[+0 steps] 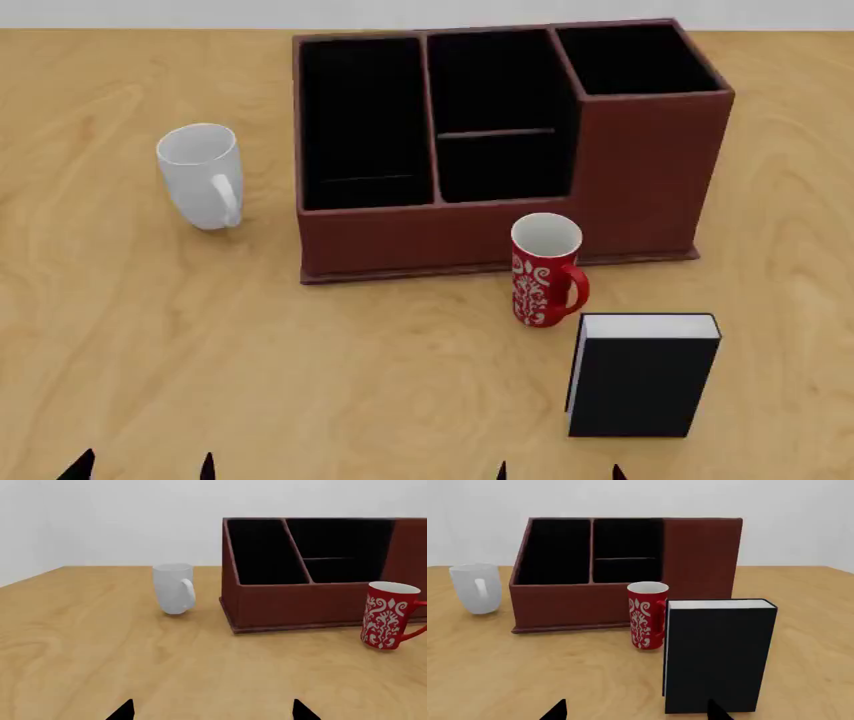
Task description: Pick up the book and place it in the right compartment of the caddy.
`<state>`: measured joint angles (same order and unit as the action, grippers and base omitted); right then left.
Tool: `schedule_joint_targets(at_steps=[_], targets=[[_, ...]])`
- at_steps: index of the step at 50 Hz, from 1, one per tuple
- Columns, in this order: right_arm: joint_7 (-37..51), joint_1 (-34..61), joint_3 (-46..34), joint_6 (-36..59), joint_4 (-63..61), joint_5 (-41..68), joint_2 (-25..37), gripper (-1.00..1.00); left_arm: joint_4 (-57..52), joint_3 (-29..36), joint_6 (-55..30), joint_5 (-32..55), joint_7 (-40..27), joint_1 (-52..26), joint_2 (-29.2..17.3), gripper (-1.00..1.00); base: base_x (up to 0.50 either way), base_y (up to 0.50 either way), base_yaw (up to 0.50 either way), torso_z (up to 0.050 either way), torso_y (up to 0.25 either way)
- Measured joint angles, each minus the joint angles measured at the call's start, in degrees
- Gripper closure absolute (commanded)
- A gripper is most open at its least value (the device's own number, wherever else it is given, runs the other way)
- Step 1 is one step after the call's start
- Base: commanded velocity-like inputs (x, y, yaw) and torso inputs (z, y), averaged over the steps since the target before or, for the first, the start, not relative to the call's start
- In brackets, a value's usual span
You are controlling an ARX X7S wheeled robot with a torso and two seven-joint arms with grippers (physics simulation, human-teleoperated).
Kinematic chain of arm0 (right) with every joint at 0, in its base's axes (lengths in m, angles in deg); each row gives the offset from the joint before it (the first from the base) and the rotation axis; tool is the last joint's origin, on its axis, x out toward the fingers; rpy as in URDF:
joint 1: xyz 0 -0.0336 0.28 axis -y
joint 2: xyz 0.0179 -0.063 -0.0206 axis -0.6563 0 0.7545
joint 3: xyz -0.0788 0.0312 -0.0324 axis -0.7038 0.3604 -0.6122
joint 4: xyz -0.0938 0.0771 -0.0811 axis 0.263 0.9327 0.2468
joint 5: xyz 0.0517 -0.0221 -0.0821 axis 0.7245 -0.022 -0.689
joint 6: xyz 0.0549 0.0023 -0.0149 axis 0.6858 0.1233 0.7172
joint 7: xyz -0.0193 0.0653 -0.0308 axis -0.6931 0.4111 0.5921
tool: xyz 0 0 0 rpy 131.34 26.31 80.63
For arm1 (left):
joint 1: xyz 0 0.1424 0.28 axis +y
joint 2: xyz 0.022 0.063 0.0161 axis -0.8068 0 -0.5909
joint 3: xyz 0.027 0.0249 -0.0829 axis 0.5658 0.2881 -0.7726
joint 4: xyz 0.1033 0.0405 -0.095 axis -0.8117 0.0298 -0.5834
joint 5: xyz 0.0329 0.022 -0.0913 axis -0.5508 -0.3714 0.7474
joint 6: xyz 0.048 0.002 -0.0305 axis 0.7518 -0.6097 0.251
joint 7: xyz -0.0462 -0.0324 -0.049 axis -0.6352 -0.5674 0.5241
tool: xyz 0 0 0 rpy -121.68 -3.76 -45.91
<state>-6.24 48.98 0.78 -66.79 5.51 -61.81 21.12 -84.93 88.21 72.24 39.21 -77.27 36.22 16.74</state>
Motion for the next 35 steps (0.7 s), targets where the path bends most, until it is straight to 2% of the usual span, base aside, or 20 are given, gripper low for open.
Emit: schedule_joint_targets(at_steps=[6,17,23,35], targets=[[0.8,-0.3,-0.8,-0.4,-0.2,0.0,0.6,-1.00,0.5,0.9,0.5,0.4,-1.4,-0.2,-0.8,-1.00,0.00,0.00,0.00,0.000,0.000],[2.8,1.3,-1.8,0.4,0.7,1.4,2.1,-1.00,1.4,2.1,1.9,2.6,-2.5,-0.8,-2.3,-1.00,0.00,0.00,0.00,0.048,0.000],[3.8,2.6,-2.1,7.5,-7.3,1.7,3.5,-1.00,-3.8,2.4,-1.2,4.6,-2.8,-1.3,-3.3,-1.00,0.00,0.00,0.00,0.050,0.000],[5.1,8.7,-1.8,27.2,-28.6,3.6,6.1,-1.00,-22.1,2.0,-15.6,10.8,-4.8,-6.4,-5.4,-1.00,0.00,0.00,0.00,0.050,0.000]])
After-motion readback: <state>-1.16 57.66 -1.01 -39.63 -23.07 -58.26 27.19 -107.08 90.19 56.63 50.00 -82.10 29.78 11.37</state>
